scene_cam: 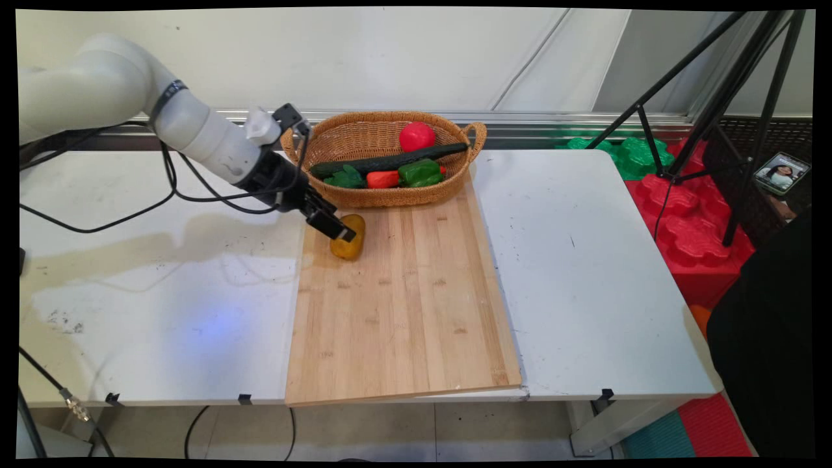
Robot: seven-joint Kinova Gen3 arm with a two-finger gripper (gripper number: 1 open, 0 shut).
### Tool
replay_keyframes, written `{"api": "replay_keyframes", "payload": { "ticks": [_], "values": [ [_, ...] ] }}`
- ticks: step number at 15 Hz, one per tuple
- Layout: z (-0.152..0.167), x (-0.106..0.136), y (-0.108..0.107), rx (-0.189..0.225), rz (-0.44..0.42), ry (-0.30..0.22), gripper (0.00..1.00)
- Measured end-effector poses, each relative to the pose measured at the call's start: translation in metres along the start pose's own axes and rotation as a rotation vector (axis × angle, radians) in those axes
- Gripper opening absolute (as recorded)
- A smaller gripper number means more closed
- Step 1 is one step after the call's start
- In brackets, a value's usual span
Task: Pick up the potato from the cutting board
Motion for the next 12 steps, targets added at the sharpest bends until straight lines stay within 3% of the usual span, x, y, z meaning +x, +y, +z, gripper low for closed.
{"api": "replay_keyframes", "payload": {
  "ticks": [12],
  "values": [
    [0.040,0.007,0.010,0.044,-0.044,-0.046,1.00]
  ]
}}
